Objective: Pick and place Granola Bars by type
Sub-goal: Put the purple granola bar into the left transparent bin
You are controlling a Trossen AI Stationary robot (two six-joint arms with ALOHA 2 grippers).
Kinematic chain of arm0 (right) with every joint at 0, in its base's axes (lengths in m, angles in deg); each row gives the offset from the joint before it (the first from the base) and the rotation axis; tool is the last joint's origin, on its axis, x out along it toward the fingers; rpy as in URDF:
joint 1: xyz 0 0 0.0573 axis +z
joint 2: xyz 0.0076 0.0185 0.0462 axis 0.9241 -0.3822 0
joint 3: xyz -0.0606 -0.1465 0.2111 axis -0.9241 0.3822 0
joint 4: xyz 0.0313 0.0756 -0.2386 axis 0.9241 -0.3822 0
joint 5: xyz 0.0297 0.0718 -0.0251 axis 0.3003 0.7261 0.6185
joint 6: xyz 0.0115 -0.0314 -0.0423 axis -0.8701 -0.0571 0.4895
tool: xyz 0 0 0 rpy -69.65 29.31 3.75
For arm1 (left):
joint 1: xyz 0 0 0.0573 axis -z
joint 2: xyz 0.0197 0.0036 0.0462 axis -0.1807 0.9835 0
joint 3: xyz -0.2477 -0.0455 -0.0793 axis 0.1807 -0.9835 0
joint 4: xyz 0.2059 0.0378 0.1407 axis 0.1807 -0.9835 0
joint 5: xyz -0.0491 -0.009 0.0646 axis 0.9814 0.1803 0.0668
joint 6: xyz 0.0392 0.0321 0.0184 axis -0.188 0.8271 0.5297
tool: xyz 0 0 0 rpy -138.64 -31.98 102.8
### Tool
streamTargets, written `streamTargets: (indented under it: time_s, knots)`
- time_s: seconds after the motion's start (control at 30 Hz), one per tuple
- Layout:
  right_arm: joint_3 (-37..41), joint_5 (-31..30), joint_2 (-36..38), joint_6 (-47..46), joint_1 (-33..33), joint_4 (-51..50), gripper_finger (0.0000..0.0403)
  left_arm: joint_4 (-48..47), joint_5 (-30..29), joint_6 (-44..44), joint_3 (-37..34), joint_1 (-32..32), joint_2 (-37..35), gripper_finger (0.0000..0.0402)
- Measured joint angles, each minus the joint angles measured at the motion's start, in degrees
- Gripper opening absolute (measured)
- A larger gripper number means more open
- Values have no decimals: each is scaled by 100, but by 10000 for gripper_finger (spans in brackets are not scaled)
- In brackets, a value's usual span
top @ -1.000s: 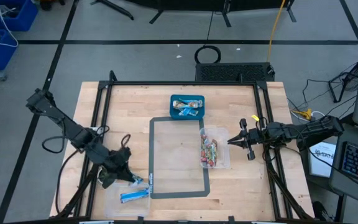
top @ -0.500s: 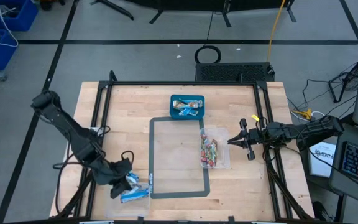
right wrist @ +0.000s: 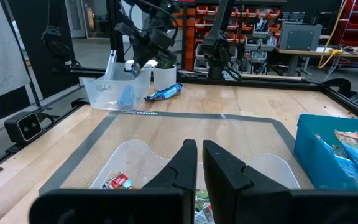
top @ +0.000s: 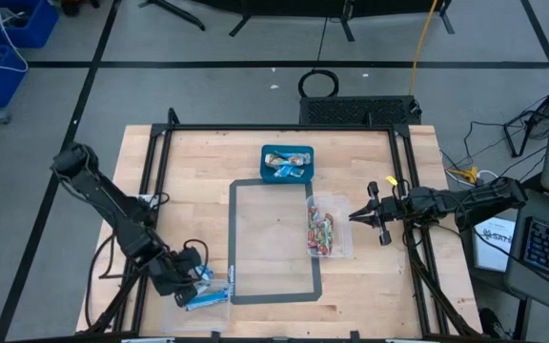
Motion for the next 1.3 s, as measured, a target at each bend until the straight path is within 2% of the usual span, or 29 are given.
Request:
streamTargets:
  time_s: [0.17,0.37,0.63,0.73,0.87,1.03,1.13,1.3]
  knots:
    - [-1,2,0,1,0,0,20,91,-7,4,-1,34,45,4]
    - [-1,0,0,1,0,0,20,263,-37,42,0,46,43,29]
    - [-1,2,0,1,0,0,20,969,-89,804,0,21,32,36]
    - [-1,0,0,0,0,0,20,776,-60,770,0,-14,-21,36]
    - [1,0,-2,1,0,0,20,30,-148,744,0,-139,-76,33]
    - [-1,0,-2,1,0,0,20,-699,-131,816,0,-410,-80,11]
    - [0,1,-2,0,0,0,20,-652,-30,1085,0,-556,-79,5]
    - [-1,2,-2,1,0,0,20,-249,178,1341,0,-631,-79,23]
